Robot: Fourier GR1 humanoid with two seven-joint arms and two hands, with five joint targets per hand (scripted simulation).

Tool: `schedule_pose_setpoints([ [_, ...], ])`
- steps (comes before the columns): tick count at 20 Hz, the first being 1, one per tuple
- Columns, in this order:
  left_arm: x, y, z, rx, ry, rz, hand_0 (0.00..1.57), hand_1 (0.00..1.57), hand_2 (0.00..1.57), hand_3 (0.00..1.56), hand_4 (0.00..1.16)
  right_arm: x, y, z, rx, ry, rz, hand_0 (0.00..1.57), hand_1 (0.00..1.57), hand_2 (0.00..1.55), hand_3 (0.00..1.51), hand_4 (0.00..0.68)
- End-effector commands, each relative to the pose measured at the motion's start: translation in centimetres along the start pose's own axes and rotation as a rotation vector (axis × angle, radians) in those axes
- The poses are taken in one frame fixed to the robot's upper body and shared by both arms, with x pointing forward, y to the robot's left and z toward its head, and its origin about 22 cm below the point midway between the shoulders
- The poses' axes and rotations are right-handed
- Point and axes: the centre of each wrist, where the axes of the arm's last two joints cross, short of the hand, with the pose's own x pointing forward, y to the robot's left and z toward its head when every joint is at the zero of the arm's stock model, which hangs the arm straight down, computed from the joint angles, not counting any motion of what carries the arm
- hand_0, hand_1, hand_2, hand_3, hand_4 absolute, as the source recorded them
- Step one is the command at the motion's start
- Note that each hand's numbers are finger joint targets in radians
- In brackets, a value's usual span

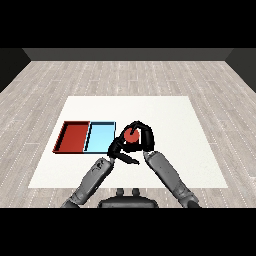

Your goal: Pick the red can and put it in the red box

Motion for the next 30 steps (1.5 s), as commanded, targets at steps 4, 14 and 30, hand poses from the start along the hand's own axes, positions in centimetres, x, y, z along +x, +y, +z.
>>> schedule_pose_setpoints([
  [4,-0.5,-1.8,-0.8,-0.036,-0.023,0.027,0.0,0.0,0.0,0.0,0.0,2.3,2.6,-0.8,0.025,-0.007,-0.014,1.57,1.57,1.47,1.4,0.631],
  [14,-0.6,-1.1,-0.5,-0.026,-0.078,0.015,0.0,0.0,0.0,0.0,0.0,2.0,2.6,0.3,0.042,0.001,-0.057,1.57,1.57,1.48,1.4,0.658],
  [30,-1.1,-0.9,-1.4,0.267,-0.012,-0.015,1.57,1.57,1.57,1.5,1.13,1.3,2.5,-0.4,0.022,-0.02,-0.075,1.57,1.57,1.47,1.4,0.631],
])
